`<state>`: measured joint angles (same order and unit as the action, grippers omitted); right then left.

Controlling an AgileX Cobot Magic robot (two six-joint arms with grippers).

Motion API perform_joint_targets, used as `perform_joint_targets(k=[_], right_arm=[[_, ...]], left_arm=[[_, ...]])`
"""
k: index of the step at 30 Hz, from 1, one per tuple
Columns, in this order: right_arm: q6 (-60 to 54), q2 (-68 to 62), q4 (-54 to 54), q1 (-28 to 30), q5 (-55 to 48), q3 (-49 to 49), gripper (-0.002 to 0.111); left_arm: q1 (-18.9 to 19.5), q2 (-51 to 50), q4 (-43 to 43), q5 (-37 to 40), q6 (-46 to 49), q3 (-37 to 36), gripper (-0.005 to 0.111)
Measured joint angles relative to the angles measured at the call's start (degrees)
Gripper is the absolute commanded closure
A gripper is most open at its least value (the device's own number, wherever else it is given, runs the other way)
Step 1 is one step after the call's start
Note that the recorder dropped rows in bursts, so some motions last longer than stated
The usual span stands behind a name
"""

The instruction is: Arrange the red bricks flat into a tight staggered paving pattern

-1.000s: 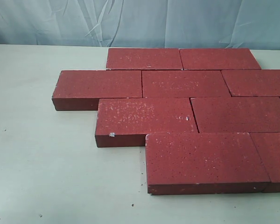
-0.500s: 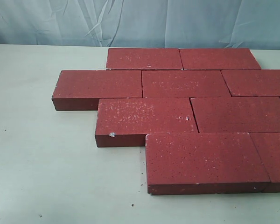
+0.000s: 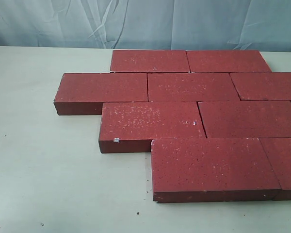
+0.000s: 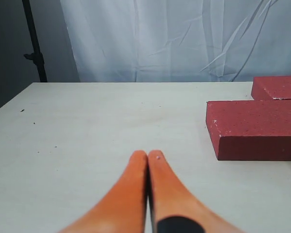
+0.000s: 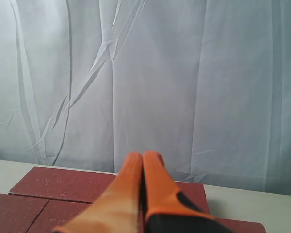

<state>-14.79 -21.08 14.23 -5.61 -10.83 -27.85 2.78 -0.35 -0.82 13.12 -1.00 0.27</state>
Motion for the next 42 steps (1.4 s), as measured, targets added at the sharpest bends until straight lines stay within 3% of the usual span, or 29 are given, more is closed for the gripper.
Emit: perform_joint_targets(k=[18, 26, 42], right_arm=[[0.0, 0.0, 0.0, 0.0, 0.0, 0.0, 0.109], [8.67, 2.92, -5.69, 0.0, -3.45, 0.38, 0.109], [16.1, 15.27, -7.26, 0.0, -4.65, 16.03, 0.109]], left_arm=[[0.0, 0.0, -0.36, 0.0, 0.1, 0.0, 0.106], [0.0, 0.0, -0.36, 0.0, 0.1, 0.0, 0.106], [0.0, 0.0, -0.36, 0.0, 0.1, 0.0, 0.106]])
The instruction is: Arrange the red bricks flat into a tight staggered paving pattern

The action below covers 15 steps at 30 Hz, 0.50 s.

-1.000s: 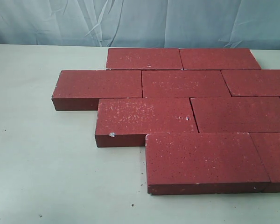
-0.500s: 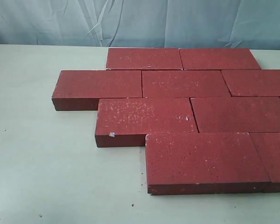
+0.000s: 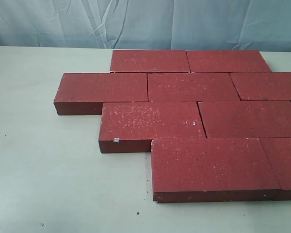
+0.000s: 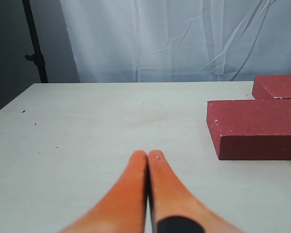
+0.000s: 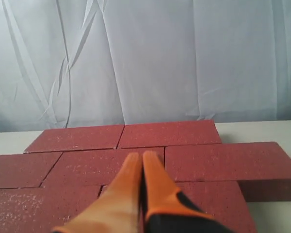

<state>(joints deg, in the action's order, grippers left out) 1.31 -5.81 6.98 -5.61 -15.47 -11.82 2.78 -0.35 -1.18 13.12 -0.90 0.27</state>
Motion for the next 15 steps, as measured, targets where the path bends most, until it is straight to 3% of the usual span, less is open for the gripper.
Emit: perform_joint_targets(k=[15], right_arm=[[0.11, 5.37, -2.21, 0.0, -1.01, 11.5, 0.109]], left_arm=[[0.0, 0.0, 0.0, 0.0, 0.0, 0.0, 0.106]])
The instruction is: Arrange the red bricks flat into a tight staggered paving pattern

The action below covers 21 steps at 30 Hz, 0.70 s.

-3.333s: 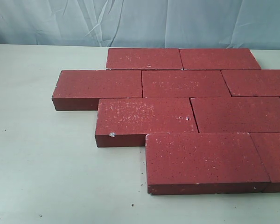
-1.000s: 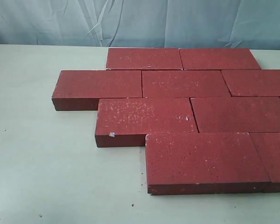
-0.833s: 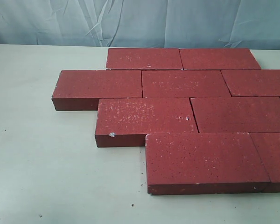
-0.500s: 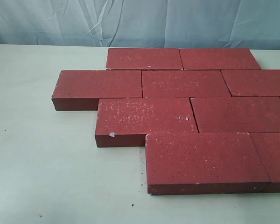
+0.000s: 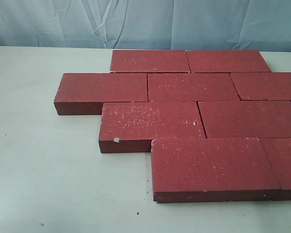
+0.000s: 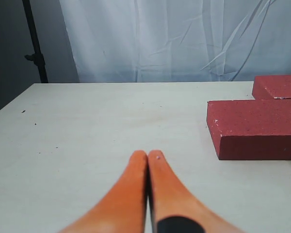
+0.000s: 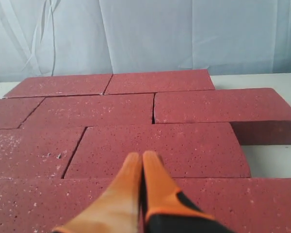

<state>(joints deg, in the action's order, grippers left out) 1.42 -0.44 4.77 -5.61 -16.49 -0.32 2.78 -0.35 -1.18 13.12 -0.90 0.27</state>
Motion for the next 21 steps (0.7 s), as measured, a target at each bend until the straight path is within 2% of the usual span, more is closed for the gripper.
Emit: perform_joint_targets(k=[21], right_arm=[[0.11, 0.0, -1.39, 0.0, -5.02, 0.22, 0.109]], left_arm=[[0.0, 0.05, -0.09, 0.0, 0.0, 0.0, 0.106]])
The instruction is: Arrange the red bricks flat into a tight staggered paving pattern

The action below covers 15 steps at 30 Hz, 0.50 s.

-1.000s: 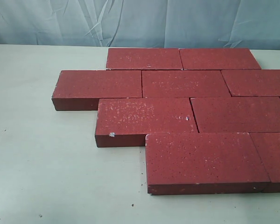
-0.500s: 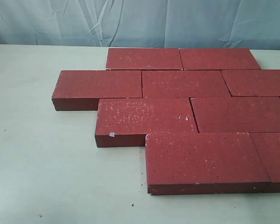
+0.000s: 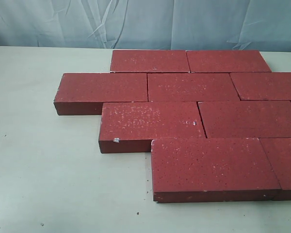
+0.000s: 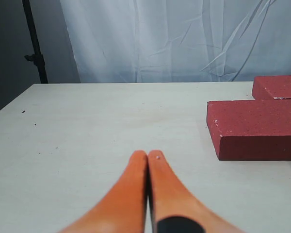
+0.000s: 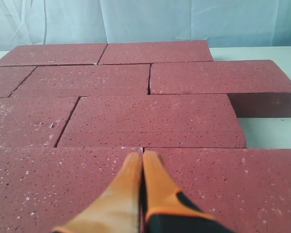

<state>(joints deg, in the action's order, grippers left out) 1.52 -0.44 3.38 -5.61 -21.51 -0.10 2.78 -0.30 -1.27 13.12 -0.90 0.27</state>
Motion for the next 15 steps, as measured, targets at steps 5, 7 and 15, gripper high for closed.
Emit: perform_joint_targets(k=[5, 7, 15], right_arm=[[0.0, 0.0, 0.0, 1.94, -0.11, 0.0, 0.109], [0.0, 0.0, 0.0, 3.31, -0.11, 0.0, 0.109], [0.0, 0.0, 0.0, 4.66, -0.11, 0.0, 0.109]], left_arm=[[0.0, 0.0, 0.0, 0.0, 0.0, 0.0, 0.106], [0.0, 0.0, 0.0, 0.0, 0.0, 0.0, 0.106], [0.0, 0.0, 0.0, 0.0, 0.0, 0.0, 0.106]])
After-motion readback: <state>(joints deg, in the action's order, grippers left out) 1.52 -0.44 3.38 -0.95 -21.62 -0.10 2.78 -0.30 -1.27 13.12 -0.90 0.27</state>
